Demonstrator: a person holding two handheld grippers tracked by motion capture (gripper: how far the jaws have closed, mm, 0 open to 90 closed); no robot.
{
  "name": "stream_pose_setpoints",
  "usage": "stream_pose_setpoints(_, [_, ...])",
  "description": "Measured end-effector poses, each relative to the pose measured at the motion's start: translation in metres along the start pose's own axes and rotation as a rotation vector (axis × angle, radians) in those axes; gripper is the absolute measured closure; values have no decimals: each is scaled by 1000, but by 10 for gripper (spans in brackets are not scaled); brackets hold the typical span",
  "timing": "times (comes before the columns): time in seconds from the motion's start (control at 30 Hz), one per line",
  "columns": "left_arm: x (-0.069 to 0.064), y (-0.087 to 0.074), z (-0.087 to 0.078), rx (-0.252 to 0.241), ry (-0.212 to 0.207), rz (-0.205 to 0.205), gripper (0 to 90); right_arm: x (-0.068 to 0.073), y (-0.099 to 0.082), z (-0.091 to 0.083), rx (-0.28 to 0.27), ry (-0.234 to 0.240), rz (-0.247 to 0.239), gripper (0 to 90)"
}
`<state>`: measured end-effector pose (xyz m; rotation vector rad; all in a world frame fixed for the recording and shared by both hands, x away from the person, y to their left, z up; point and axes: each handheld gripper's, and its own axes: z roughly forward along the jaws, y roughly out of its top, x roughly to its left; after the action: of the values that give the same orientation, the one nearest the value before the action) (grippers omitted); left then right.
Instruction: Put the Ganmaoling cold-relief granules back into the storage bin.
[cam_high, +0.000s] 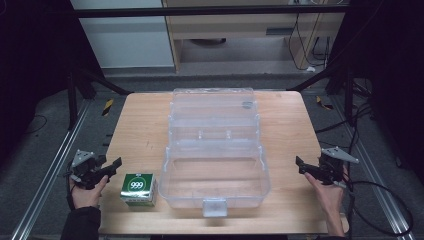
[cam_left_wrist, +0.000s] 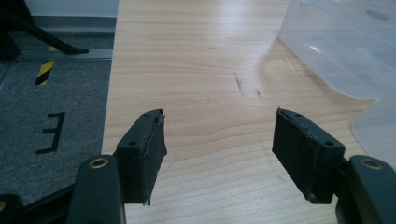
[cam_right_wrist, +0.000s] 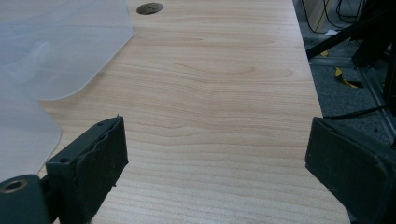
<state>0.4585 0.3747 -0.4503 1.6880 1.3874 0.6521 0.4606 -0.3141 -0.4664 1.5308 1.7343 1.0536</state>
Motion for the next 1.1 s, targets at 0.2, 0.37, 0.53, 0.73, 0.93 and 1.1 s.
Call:
stream_pose_setpoints(0.2, [-1,12,-6,-5,-59,50,328,3,-2,-4,-2,16,-44,77])
stream_pose_setpoints(0.37, [-6,19,-8,6,-91,108,324,6,-3,-8,-6,21,-45,82])
stream_pose_setpoints(0.53, [-11,29,-12,38,-151,189,308,6,-7,-10,4,24,-49,81])
stream_pose_setpoints(0.73, [-12,41,-20,59,-213,269,283,6,-10,-10,18,29,-61,78])
stream_pose_setpoints(0.93, [-15,52,-27,105,-290,349,258,6,-12,-10,25,37,-64,73])
stream_pose_setpoints(1.1, [-19,64,-31,142,-342,410,248,8,-12,-10,28,49,-73,67])
